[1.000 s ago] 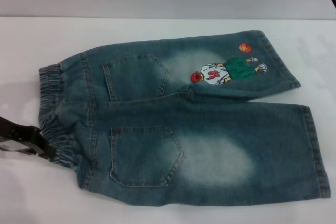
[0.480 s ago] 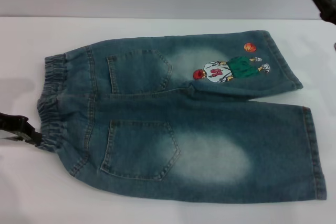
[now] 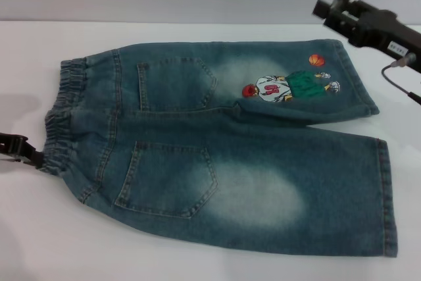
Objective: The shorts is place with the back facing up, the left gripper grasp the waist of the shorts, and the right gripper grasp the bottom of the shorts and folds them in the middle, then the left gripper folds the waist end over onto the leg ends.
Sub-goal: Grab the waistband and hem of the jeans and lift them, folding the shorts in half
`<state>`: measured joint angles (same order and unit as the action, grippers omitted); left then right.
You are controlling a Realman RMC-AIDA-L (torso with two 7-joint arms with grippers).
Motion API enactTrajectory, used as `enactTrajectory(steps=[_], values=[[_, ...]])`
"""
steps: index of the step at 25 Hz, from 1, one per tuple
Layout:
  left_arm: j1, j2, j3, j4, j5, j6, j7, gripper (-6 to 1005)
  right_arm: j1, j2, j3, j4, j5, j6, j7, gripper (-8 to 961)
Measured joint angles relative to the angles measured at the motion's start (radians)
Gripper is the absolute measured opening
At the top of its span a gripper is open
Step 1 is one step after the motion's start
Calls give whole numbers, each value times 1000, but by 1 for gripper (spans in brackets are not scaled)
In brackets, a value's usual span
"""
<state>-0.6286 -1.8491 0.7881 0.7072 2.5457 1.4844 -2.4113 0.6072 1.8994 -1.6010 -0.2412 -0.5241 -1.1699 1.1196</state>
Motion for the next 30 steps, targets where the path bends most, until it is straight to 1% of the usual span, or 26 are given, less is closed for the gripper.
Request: enactTrajectory(steps=[3,5,10,16,20,21,22,23,26,30], values=[[-2,-3,-1,8,0,-9,0,32,-8,-15,7,-45,-104,-26,44,568],[-4,-4,-1,8,0,-17,0,31,-5,-26,30,-56,-202,-82,77,568],[-12,-11,-1,8,0,-43,8,31,29,-50,152,-68,-463,-284,150,567],[-20,-18,3,8,1,-61,9,30,67,-85,286,-96,-742,-528,258,567],[-24,-32,5,19,1,-69,13,30,96,-107,371,-113,-983,-654,317,567],[-25,-34,5,20,1,-72,15,30,107,-116,422,-121,-1108,-700,342,567],[-26,-37,5,21,1,-75,18,30,110,-120,444,-125,-1165,-717,349,567],[-27,-40,5,21,1,-81,21,30,110,-120,444,-125,-1165,-717,349,567],[-27,-45,3,22,1,-89,21,29,114,-130,503,-144,-1332,-754,355,567],[-27,-48,2,22,1,-101,22,29,114,-144,522,-154,-1454,-765,355,568]])
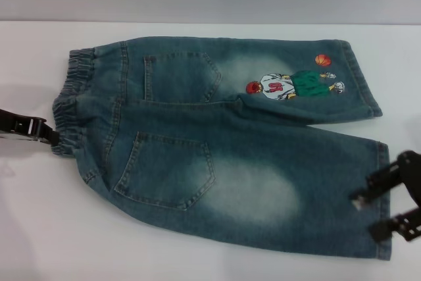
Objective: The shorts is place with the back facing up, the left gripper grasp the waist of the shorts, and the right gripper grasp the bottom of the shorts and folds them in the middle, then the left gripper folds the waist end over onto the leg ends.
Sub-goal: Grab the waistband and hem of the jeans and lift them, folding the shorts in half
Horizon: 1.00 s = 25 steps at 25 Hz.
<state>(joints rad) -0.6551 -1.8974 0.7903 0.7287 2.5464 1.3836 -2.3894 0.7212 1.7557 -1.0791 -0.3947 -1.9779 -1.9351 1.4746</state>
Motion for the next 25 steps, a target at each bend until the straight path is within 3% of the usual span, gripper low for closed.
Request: enactTrajectory(steps=[6,25], values=[[7,-8,-6,0,-3,-11,1,28,-1,-19,1,-1,-139,-52,3,568],[5,-28,0,0,0,-22,1,28,-1,-21,39,-9,-384,20,97,567]])
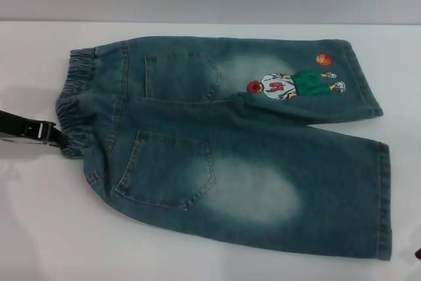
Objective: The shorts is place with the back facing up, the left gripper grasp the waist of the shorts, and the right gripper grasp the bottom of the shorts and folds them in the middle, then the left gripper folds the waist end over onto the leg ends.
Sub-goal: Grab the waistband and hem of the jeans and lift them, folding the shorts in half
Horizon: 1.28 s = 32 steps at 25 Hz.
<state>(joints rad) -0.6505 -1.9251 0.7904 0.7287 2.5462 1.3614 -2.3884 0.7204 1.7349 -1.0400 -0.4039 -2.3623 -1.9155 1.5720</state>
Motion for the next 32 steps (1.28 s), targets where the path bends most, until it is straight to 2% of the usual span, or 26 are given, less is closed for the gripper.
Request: enactTrajectory(steps=[10,15,22,32], values=[[-4,0,3,0,0,0,0,28,14,7,-3,-13,-67,66,49,562],[-5,3,0,0,0,-2,0,28,18,18,-2,-21,-68,93,51,561],[-9,6,1,0,-1,-2,0,28,24,43,-14,-29,-92,119,72,562],[-12,8,0,0,0,-2,0,28,25,56,-23,-32,-107,150,89,563]])
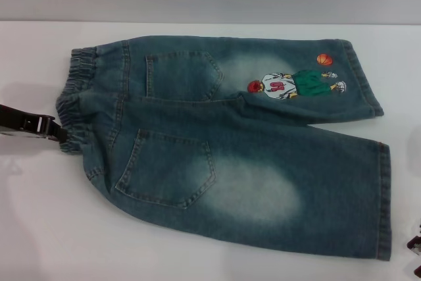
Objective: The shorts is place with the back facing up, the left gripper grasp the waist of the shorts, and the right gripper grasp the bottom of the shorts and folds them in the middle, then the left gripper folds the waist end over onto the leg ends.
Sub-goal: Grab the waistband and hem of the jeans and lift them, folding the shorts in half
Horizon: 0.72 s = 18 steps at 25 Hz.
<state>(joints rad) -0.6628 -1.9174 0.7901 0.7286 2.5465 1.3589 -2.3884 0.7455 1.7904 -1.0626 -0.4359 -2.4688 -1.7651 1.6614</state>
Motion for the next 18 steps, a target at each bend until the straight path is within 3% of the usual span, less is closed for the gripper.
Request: enactTrajectory(steps=[18], values=[[-3,2,3,0,0,0,0,29,5,40,-3,-34,-41,26,25,562]])
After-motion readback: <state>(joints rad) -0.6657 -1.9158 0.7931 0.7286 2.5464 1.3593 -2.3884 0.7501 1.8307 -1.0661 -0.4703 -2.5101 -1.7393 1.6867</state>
